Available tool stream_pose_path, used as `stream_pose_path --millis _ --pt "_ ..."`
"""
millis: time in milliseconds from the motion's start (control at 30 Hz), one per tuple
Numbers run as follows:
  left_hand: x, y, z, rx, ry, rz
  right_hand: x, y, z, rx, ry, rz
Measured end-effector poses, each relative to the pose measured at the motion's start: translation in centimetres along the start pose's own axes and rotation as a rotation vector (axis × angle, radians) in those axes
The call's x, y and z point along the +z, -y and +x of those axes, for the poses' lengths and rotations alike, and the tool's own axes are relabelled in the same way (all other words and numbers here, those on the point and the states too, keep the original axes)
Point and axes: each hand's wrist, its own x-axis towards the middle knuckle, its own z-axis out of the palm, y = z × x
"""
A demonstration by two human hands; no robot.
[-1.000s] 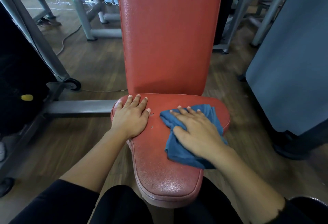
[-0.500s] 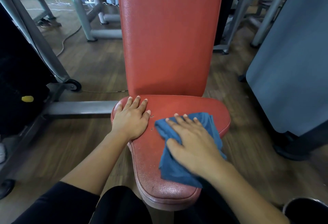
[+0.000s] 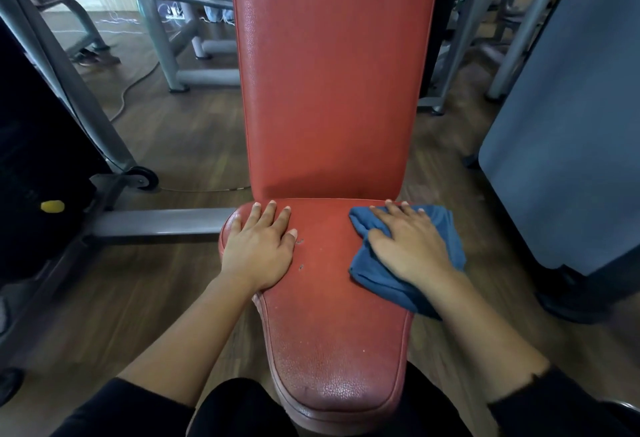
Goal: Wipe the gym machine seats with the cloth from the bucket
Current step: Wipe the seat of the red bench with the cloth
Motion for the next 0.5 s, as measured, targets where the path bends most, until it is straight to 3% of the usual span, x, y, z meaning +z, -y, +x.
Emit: stream_pose_path --millis 200,400,500 --pt "0.2 0.3 0.1 0.005 -0.009 -0.006 -0.3 2.8 -3.5 -0.279 0.070 0.084" --pt "0.2 0.2 0.0 0.007 -0.024 -0.017 -0.9 -2.5 0.0 -0.020 0.009 0.031" --pt "0.2 0.2 0.0 0.001 -0.033 -0.013 0.2 -0.6 3.0 -0.037 0.054 -0.048"
